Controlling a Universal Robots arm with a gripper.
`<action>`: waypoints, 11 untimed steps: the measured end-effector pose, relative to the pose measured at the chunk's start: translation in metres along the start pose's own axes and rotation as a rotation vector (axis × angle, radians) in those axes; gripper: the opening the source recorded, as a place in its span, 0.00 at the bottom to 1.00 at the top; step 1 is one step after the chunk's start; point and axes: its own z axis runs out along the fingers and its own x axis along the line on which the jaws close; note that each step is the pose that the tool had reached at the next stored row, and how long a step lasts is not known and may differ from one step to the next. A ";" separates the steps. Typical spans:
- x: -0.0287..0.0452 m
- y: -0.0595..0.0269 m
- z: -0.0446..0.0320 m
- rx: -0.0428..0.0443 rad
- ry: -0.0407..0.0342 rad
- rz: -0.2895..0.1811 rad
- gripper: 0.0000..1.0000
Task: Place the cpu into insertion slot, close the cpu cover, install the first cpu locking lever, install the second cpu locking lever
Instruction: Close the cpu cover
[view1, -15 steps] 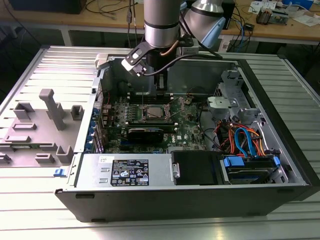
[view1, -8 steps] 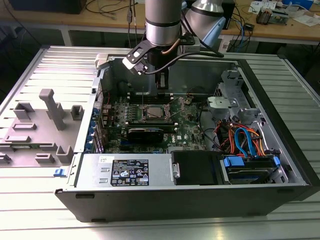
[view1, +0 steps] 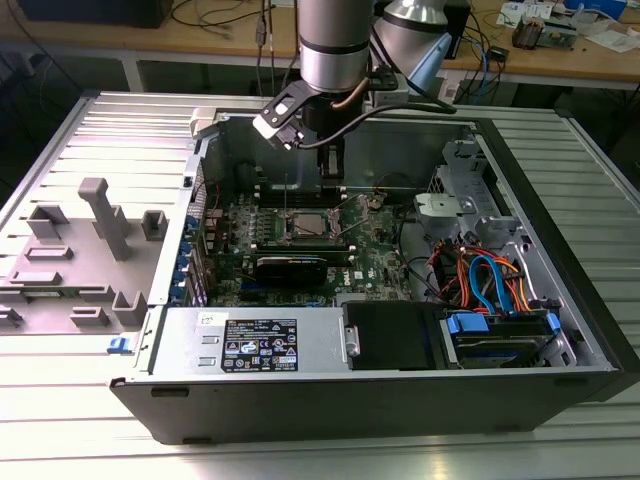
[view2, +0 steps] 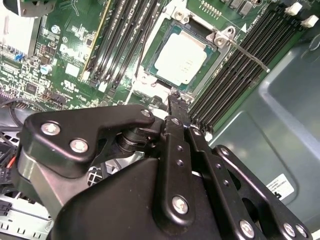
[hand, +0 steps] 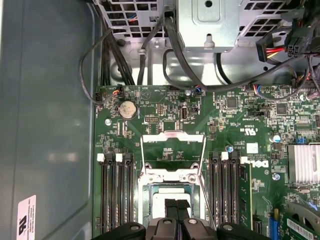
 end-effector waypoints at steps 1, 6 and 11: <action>0.0000 0.0011 0.0000 0.0000 0.0000 0.000 0.11; 0.0000 0.0044 0.0002 0.0000 0.0000 0.000 0.11; 0.0000 0.0083 0.0004 0.0001 0.0000 0.000 0.11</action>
